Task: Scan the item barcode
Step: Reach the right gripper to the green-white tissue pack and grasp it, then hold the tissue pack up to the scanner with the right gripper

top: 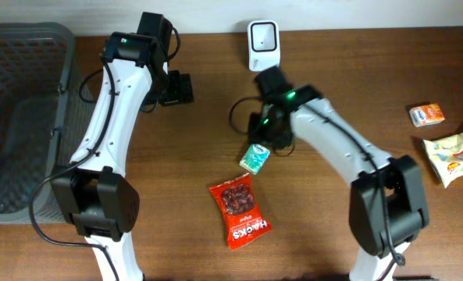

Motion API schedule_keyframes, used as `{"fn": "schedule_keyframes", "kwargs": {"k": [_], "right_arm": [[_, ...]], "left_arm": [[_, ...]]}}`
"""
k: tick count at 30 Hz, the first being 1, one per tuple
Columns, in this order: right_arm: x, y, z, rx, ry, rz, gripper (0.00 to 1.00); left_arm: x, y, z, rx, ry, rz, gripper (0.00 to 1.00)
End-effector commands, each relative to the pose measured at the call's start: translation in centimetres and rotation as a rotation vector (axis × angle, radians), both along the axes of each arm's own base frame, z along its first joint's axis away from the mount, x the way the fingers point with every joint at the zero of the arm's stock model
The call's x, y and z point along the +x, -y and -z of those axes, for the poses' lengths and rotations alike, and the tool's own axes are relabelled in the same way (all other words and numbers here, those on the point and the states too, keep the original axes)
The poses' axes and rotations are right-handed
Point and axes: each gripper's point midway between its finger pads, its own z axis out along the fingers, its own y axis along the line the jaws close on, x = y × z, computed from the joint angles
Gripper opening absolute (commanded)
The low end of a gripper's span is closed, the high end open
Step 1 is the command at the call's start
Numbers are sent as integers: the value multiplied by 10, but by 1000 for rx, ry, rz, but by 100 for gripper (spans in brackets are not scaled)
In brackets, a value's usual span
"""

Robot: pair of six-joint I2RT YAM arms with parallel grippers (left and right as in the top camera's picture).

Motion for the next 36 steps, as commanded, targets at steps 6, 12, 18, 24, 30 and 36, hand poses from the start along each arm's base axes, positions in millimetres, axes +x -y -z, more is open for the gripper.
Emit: {"fn": "schedule_keyframes", "kwargs": {"k": [6,12,18,24,30,36], "right_arm": [[-22,-13,41,-212,64,196,40],[-22,-11,84,-266,16,190,39],[-21,-10,84,-279,3,181,4],[34,5,2,-310,100,35,4],[42,22,-10,-357,114,14,4],[37,-12,-24,105,-41,-64,85]], "left_arm": [[-4,-4,-8,6,9,-18,99],[-4,-4,-8,7,8,-18,99],[-5,-4,-8,7,4,-18,99],[-6,-4,-8,8,1,-18,99],[-6,-4,-8,8,3,-18,99],[-6,-4,-8,8,3,-18,99]]}}
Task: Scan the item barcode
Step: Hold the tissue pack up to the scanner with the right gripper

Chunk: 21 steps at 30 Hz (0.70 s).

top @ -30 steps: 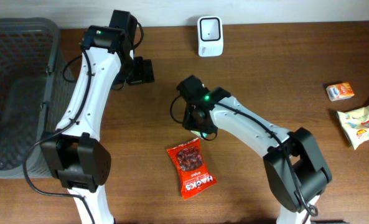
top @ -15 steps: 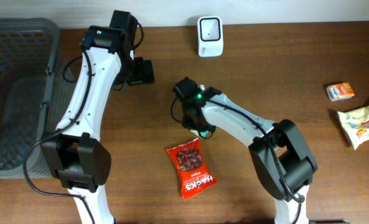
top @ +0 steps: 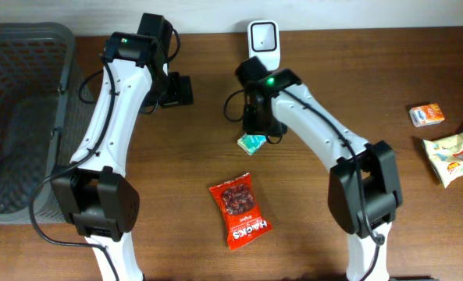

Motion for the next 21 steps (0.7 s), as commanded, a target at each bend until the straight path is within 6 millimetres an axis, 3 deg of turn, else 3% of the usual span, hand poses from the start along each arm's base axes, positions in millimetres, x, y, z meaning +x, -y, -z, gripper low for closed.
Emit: {"fn": "schedule_keyframes", "kwargs": {"k": [1,4,6,7,8,9,12,16,21], "right_arm": [[7,-15,-23,286,-53,-34,87],[11,29,-12,148,-69,112,87],[15,37,-12,154,-64,126,86],[25,35,-14,174,-7,4,80],[36,21,-19,211,88,-245,73],[39,13,-22,208,140,-386,73],[43,5,-17,88,200,-542,74],[33,-18,-5,-30,278,-1114,76],[39,-26,16,-30,319,-1239,79]], "left_arm": [[0,-3,-9,3,26,-18,99],[-1,-3,-9,3,23,-18,99],[-1,-3,-9,4,22,-17,99],[-1,-3,-9,4,23,-17,99],[-1,-3,-9,3,24,-18,99],[0,-3,-9,3,26,-17,99],[0,-3,-9,2,26,-18,99],[-1,-3,-9,4,21,-18,99],[-1,-3,-9,4,22,-17,99]]}}
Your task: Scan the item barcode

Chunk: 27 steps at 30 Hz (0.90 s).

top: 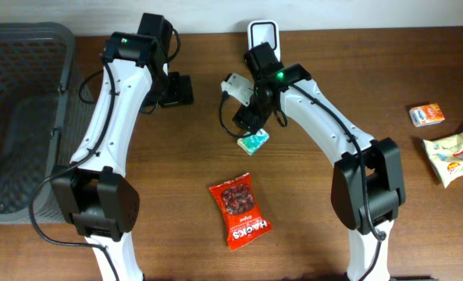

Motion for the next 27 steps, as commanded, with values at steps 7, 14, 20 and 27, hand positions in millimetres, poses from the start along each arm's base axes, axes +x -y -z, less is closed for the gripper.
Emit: {"fn": "schedule_keyframes", "kwargs": {"k": [7,14,20,27], "right_arm": [[-24,11,71,-70,-191,-1,68],[-66,43,59,-200,-439,399,91],[-59,80,-18,-345,-379,824,99],[-106,-9,-16,-158,-627,805,98]], "left_arm": [[-1,-3,-9,4,21,-18,99],[1,-3,-9,2,30,-18,99],[0,-3,-9,3,28,-18,99],[2,-3,-9,1,36,-18,99]]}}
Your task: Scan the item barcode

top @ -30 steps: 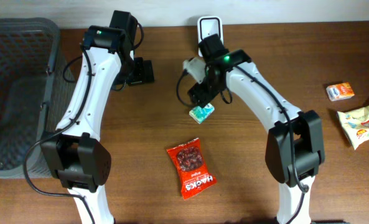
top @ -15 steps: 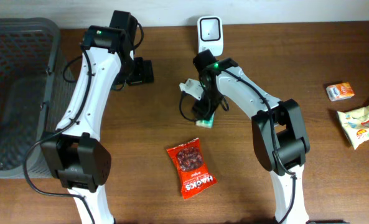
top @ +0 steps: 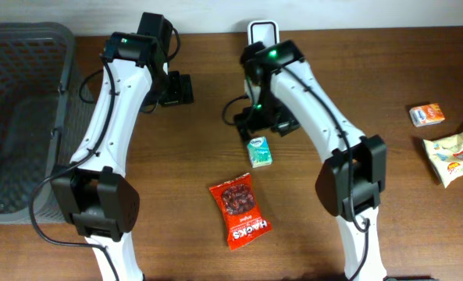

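Note:
A small teal pack (top: 258, 151) lies face up at mid-table, turned upright in the picture. Its top edge meets the dark fingers of my right gripper (top: 258, 134), which looks shut on that edge, though the arm covers most of the fingers. The white barcode scanner (top: 262, 30) stands at the table's back edge; the right arm's elbow hides its lower half. The pack sits well in front of the scanner. My left gripper (top: 183, 88) hangs over bare wood at the back left, holding nothing; its jaw gap cannot be made out.
A red snack bag (top: 240, 211) lies in front of the pack. A grey mesh basket (top: 28, 35) fills the left end. At the right edge lie a small orange carton (top: 426, 115) and a white wrapped snack (top: 454, 156).
The right arm has swung so its elbow now covers the scanner. The teal pack has shifted slightly forward and right and turned from tilted to upright. The left arm has not moved.
At first the right gripper sat over the tilted teal pack near the red bag. Then gripper and pack were further back, nearer the scanner, and stayed there while the wrist turned. Now the pack is a little forward again and squared up.

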Motion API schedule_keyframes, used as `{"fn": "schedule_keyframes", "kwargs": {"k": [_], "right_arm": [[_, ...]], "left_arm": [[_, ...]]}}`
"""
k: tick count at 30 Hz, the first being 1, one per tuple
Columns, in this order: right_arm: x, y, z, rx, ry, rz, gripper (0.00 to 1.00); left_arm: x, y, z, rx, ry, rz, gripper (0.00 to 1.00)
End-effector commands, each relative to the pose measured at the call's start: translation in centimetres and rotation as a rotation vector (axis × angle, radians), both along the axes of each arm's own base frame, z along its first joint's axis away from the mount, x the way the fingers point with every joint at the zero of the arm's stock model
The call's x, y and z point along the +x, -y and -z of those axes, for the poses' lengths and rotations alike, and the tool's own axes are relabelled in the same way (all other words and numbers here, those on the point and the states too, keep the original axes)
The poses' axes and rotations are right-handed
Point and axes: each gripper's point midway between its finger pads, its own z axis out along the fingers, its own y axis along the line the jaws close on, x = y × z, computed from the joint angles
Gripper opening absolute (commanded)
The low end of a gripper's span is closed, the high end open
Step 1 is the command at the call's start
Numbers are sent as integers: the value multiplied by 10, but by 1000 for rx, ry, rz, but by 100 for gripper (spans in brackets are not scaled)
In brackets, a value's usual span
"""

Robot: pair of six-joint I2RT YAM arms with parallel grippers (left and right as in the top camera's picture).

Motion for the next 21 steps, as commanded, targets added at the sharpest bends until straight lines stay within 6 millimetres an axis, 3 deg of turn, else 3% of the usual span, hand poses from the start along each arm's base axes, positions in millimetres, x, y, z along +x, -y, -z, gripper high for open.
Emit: {"fn": "schedule_keyframes", "kwargs": {"k": [1,3,6,8,10,11,16,21], "right_arm": [[-17,-42,15,-19,3,108,99],[-9,-38,30,-206,159,191,99],[-16,-54,58,-217,199,153,99],[-14,-41,67,-277,224,215,100],[-8,-27,70,-341,267,216,82],[-6,-22,73,-363,284,212,79],[-5,-18,87,-384,291,209,70],[0,-17,90,-364,291,231,57]], "left_arm": [[0,-3,-9,3,25,-18,99],[-1,-3,-9,3,23,-18,99],[-3,-4,-9,5,14,-18,99],[-4,-4,-8,6,12,-18,99],[-3,-4,-8,6,13,-18,99],[-3,-4,-9,6,14,-18,99],[-4,-9,-8,-2,5,-73,100],[-6,-48,-7,-17,-21,-206,99]]}}
